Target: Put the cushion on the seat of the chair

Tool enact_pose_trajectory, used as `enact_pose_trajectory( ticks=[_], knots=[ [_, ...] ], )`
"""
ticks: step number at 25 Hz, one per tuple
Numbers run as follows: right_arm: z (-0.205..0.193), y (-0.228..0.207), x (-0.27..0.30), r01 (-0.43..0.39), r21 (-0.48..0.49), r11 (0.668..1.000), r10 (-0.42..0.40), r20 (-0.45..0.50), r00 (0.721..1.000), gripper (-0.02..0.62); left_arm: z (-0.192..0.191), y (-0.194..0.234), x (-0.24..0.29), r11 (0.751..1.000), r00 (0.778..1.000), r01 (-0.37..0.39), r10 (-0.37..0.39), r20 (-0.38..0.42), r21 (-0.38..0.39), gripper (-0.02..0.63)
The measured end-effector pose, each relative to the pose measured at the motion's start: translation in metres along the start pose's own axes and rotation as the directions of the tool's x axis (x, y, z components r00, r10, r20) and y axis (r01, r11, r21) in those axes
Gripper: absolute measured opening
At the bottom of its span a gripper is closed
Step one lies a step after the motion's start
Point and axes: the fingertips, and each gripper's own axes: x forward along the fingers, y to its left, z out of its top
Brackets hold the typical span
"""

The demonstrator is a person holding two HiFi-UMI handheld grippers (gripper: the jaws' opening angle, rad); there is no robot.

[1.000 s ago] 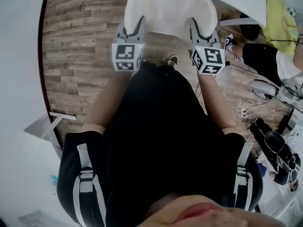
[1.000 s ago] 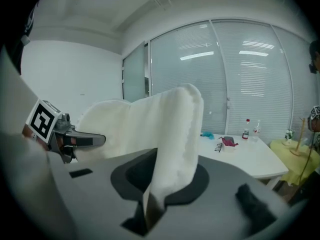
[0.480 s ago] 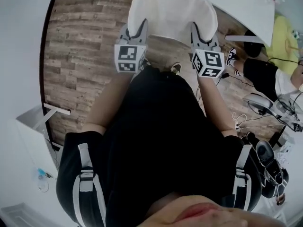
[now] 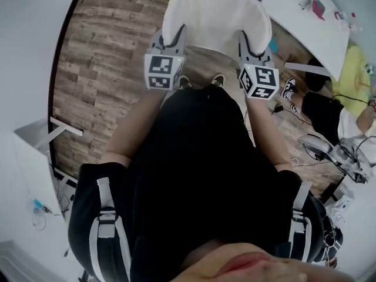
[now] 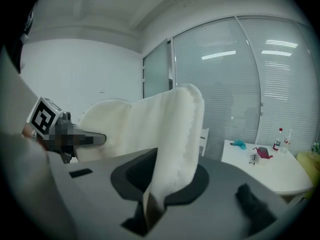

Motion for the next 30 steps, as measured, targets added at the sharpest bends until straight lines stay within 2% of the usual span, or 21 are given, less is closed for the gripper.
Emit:
enact_pose_trajectory(
  ticks=[6, 12, 22, 30],
  knots=[
    [0.009, 0.010, 0.029, -0.047, -0.015, 0.999, 0.047, 0.000, 0.999, 0.054, 0.003, 0.025, 0.004, 0.999, 0.999, -0.042, 0.042, 0.005, -0.013, 0.052],
    [0.019, 0.001, 0.065, -0.080, -0.017, 0.997, 0.080, 0.007, 0.997, 0.054, 0.010, 0.047, 0.027, 0.997, 0.997, -0.074, 0.074, 0.000, -0.010, 0.052],
    [0.047, -0.040, 0.135, -0.116, -0.015, 0.993, 0.116, 0.004, 0.993, 0.054, 0.042, 0.074, 0.095, 0.994, 0.994, -0.112, 0.112, -0.006, -0.010, 0.052],
    [0.062, -0.091, 0.175, -0.133, -0.001, 0.991, 0.133, 0.008, 0.991, 0.054, 0.066, 0.074, 0.152, 0.992, 0.991, -0.130, 0.130, -0.017, 0.003, 0.052]
  ],
)
